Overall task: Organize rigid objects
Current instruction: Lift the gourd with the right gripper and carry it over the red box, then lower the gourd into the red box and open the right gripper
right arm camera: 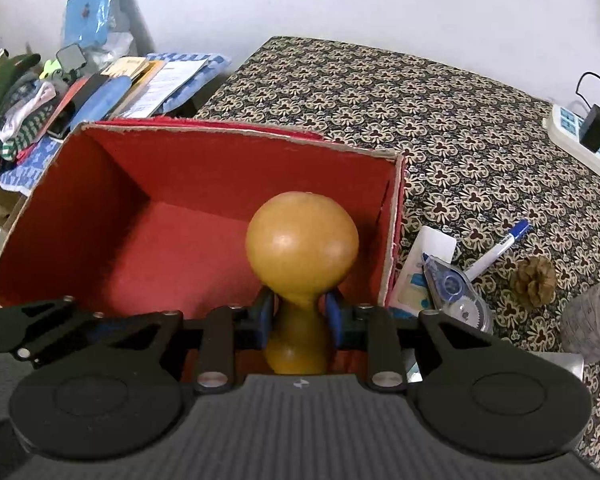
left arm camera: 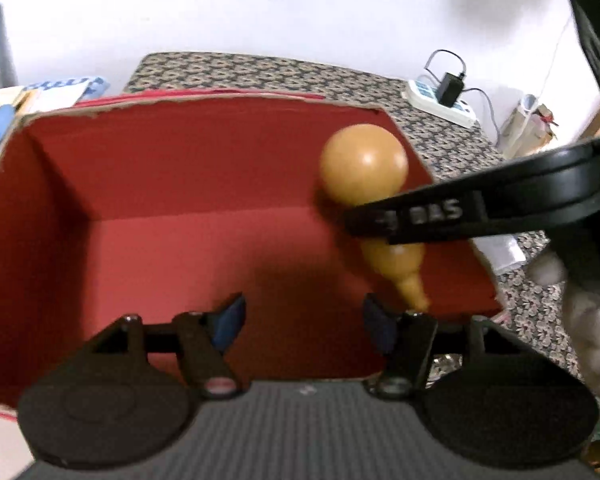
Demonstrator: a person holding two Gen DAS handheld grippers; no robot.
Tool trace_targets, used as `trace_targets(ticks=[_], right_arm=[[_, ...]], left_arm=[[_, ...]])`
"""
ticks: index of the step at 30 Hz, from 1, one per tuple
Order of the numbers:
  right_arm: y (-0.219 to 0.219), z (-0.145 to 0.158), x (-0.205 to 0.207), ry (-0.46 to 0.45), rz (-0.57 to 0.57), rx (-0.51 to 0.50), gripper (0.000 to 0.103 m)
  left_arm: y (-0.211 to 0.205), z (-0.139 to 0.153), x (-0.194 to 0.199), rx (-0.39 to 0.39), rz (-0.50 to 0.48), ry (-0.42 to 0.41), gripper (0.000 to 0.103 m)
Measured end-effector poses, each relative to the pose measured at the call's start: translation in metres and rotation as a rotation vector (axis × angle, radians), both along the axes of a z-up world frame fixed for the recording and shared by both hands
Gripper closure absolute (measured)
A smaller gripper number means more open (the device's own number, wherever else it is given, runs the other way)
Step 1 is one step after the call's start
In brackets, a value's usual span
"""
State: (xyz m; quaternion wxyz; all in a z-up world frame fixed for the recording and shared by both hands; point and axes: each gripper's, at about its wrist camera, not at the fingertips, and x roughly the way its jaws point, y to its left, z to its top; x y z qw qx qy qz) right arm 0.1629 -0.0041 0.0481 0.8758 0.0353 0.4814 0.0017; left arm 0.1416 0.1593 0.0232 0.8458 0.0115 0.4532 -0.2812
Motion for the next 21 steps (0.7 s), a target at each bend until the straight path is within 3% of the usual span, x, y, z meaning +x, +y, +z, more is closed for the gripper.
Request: trace_targets(ticks=[8,14,21], right_arm=[[-0.010,0.002,-0.013,-0.057,-0.057,0.089,0.090],[-0.002,0.001,-0.026,-0.118,-0.072,0.073,0.090],[-0.001,0.006,-0.038,-0.185,-0.097,0.107,0.090]], left_arm=[[0.008,0.002,0.002,0.078,0.060,-0.014,0.031],[0.006,0.002,-0.001,0.138,0.083,-0.054,0.020],[0.009,0.002,0.000,0.146,0.094,-0.057,0.013]])
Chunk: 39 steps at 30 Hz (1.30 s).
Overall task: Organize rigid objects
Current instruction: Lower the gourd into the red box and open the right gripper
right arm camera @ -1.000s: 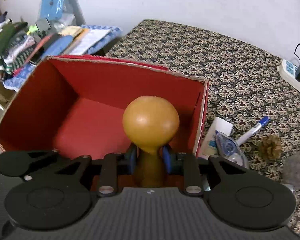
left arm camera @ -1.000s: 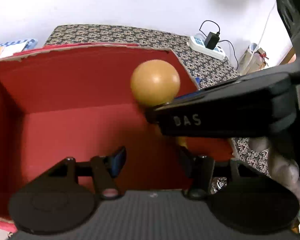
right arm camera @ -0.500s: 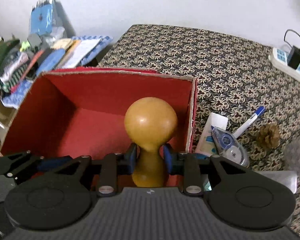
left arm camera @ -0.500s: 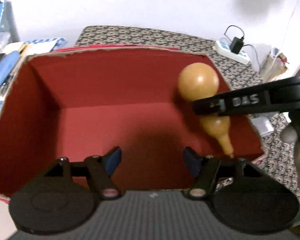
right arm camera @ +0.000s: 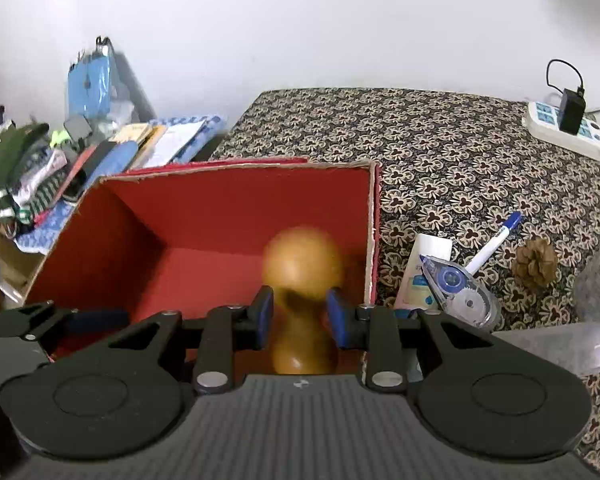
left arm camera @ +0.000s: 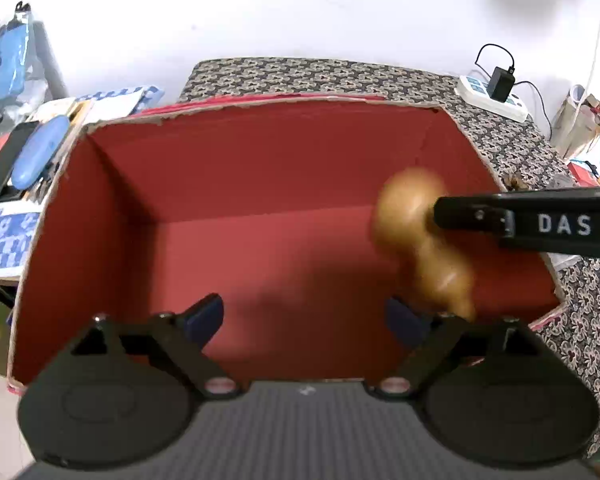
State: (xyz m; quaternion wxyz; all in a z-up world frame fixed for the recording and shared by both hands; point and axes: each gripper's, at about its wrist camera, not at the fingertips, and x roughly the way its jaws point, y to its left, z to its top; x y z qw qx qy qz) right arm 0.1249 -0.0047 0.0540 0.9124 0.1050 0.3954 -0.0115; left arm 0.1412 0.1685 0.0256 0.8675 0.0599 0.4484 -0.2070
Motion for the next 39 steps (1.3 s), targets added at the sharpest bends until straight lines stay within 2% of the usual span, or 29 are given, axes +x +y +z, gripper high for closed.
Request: trace_targets(ticks=[1,2,4,6,8,13,19,26,39], right_arm=[[0.001,0.001,0.000,-0.001,0.003,-0.007,0.090],[0.001,0.003,-0.001,-0.008,-0.005,-0.001,0.085],[-0.003,0.008,-0.006,-0.043,-0.006,0.067,0.085],[-0.006,0.008,-0.009,-0.048,-0.019,0.091,0.085],[-0.006,0.004,-0.011,-0.033,-0.043,0.077,0.087],[-0.005,0.002,-0.024,-0.085,-0.060,0.093,0.087],[-0.006,0.002,-0.032,-0.120,-0.084,0.121,0.087],[-0.005,0.004,-0.042,-0.184,-0.113,0.099,0.087],[-0.006,0.015,-0.055,-0.230,0.024,0.060,0.087]], left_arm=[[0.000,0.000,0.000,-0.001,0.002,0.002,0.013],[0.000,-0.001,0.000,-0.002,0.001,0.003,0.013],[0.000,-0.001,0.000,0.000,0.001,-0.002,0.012],[0.000,-0.001,0.000,0.001,0.004,-0.003,0.012],[-0.001,-0.001,-0.001,0.003,0.008,-0.001,0.012],[-0.002,0.000,-0.003,0.019,0.019,-0.008,0.011],[-0.004,0.012,-0.010,0.073,0.050,-0.065,0.007],[-0.001,0.019,-0.016,0.127,0.094,-0.095,0.004],[-0.008,0.036,-0.034,0.201,0.191,-0.134,0.004]])
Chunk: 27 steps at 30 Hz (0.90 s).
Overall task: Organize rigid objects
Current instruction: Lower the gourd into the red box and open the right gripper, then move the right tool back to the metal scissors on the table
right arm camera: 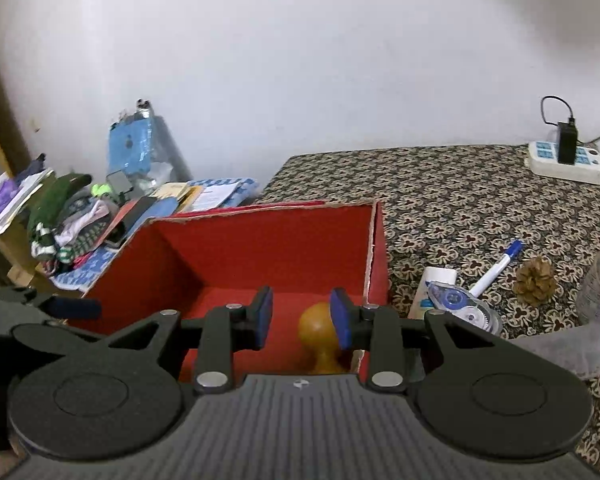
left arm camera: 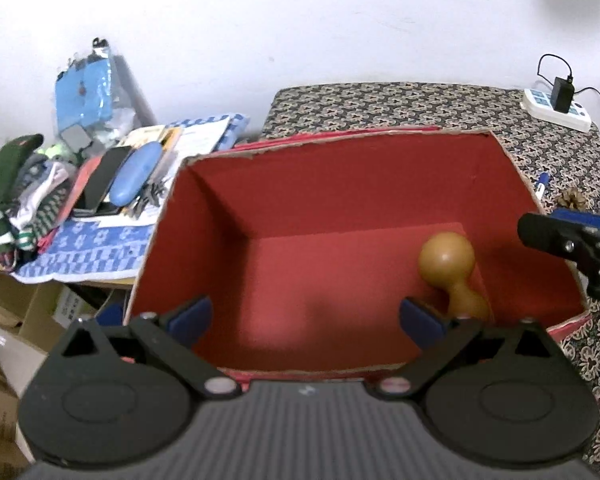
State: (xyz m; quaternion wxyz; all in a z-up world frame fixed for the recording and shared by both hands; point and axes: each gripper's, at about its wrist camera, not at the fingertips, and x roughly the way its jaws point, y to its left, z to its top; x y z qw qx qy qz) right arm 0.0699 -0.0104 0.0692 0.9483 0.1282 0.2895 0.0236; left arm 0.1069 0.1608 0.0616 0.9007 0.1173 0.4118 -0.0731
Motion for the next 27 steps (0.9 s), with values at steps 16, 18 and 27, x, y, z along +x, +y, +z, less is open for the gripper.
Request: trace_targets(ticks=[16,18,27], right_arm=[[-0.040,0.001,-0.031,-0.020,0.097,0.079,0.087],[-0.044,0.001,-0.034,-0.023,0.114,0.097,0.086],[-0.058,-0.004,-0.051,-0.012,0.175,0.136,0.086]], left_arm=[[-0.023,0.019,-0.035,0.036,0.136,-0.018,0.004],[-0.025,0.022,-0.042,0.038,0.151,-0.026,0.004],[-0.041,0.012,-0.068,0.058,0.176,0.015,0.004]])
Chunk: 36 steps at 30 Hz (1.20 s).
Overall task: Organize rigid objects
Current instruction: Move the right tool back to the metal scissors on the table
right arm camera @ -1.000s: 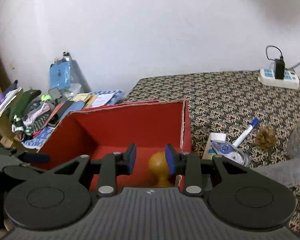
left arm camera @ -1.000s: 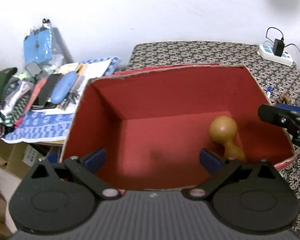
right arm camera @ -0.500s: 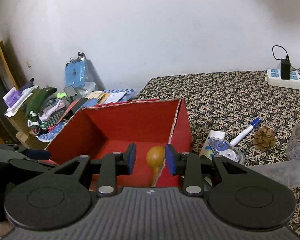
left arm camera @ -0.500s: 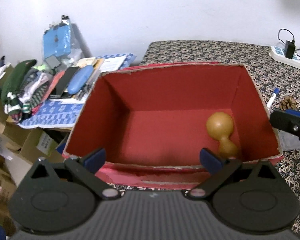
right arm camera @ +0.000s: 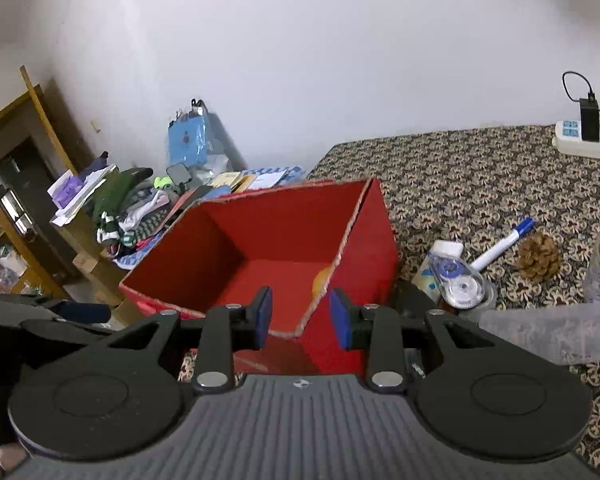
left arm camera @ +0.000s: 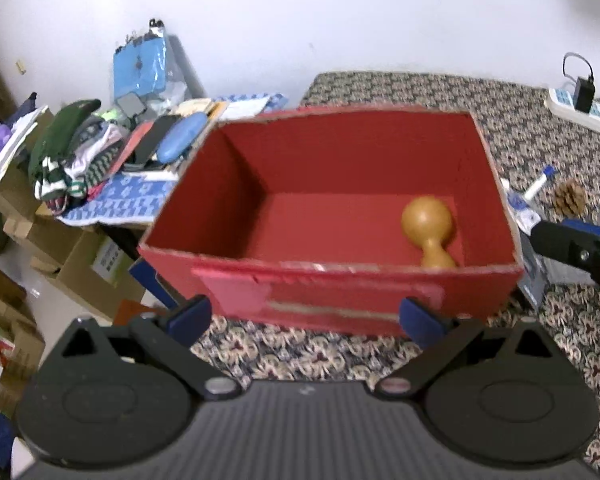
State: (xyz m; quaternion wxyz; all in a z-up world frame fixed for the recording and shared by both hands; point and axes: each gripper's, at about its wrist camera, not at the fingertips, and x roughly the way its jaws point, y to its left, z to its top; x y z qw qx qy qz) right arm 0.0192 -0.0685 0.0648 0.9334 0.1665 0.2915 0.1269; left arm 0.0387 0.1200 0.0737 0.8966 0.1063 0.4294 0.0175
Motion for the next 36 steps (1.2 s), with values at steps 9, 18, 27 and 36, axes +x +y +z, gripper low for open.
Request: trace_targets(ticks=[9,18,27,36], right_arm=[[-0.023,-0.015,-0.019,0.070,0.004,0.021,0.086],[-0.053,-0.046,-0.039,0.186,-0.033,0.028,0.086],[-0.087,-0.080,-0.056,0.308,-0.095,0.053,0.086],[-0.093,-0.092,-0.042,0.341,-0.035,0.125,0.086]], left_arm=[[-0.031,-0.020,-0.015,-0.003,-0.022,0.070,0.004],[-0.060,-0.058,-0.029,-0.089,-0.099,0.167,0.004],[-0.082,-0.082,-0.043,-0.212,-0.193,0.165,0.010],[-0.098,-0.104,-0.044,-0.298,-0.272,0.150,0.035]])
